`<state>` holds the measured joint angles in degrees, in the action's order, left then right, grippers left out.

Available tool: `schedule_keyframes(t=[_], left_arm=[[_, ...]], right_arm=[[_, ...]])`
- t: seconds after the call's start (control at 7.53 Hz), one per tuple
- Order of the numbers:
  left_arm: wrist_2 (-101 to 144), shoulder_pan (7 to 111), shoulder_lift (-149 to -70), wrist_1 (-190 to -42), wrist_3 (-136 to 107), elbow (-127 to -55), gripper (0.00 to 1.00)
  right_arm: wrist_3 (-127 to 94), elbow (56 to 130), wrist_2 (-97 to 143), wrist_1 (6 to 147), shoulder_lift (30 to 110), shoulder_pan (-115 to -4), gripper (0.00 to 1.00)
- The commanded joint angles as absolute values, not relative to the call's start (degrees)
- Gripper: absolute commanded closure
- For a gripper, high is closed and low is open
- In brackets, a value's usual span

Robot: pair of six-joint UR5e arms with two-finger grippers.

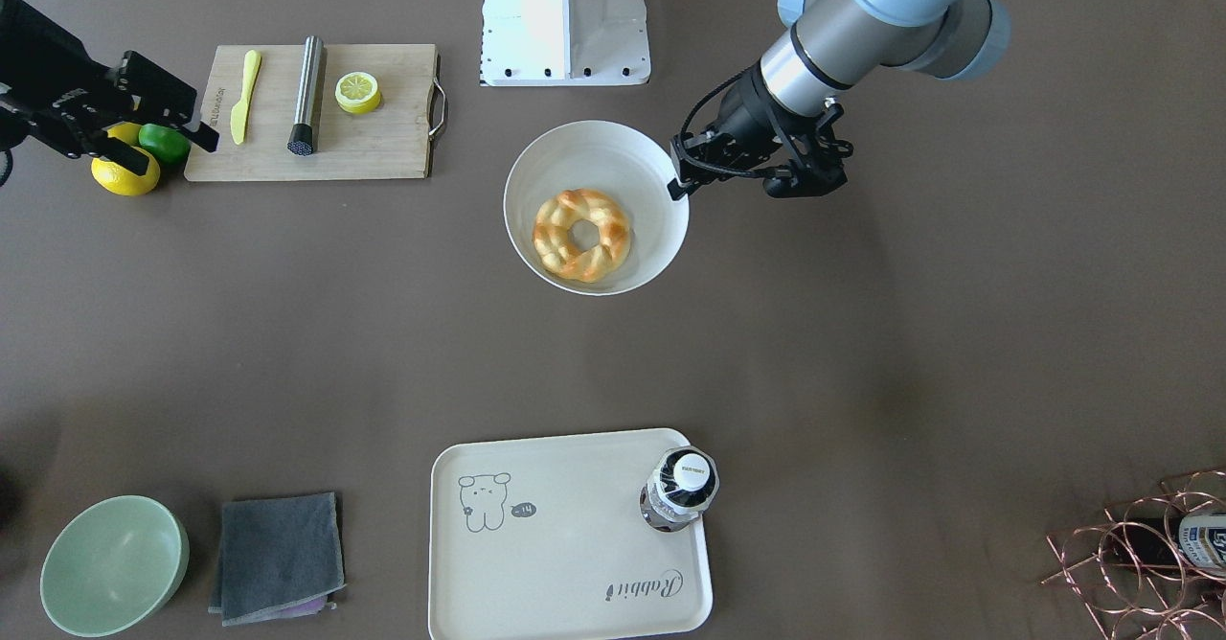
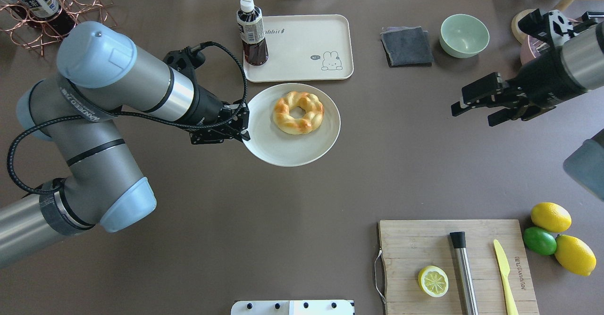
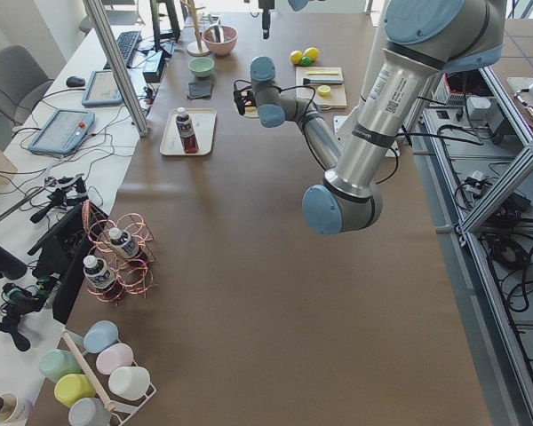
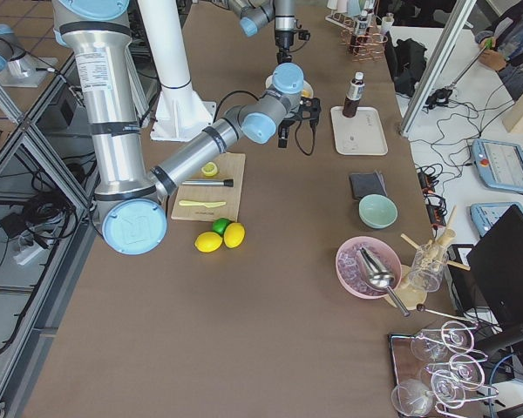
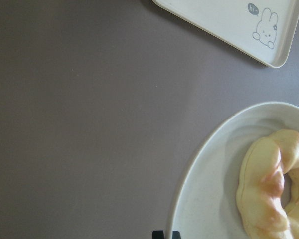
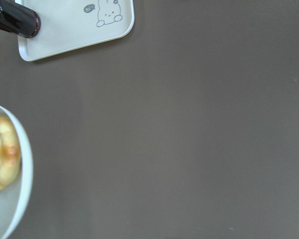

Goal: Place donut on tray

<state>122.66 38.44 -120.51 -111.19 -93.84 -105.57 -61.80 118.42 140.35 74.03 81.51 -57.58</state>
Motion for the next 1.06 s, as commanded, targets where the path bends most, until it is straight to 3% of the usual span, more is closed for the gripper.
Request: schedule_keyframes(t=[0.0,0.4,0.66,0.93], left_arm=[[115.0,33.7,-124.6,-105.3,-93.9,-106.4,1.00],[113.2,32.6,-126.4,-103.4,-94.0,-106.4,1.00],[112.6,32.8,-126.4,-103.1,-94.0,-107.8,1.00],[111.4,32.7,-126.0,-103.1,-94.0,-109.2,1.00]], right_arm=[[-75.2,118.7,133.7,73.9,74.6,-48.2,0.01],[-81.9,118.5,124.2,74.0,70.4,-39.0,0.02],[-82.0,118.4,124.1,74.0,70.6,-38.4,0.05],[-82.0,118.4,124.1,74.0,71.0,-38.4,0.23]])
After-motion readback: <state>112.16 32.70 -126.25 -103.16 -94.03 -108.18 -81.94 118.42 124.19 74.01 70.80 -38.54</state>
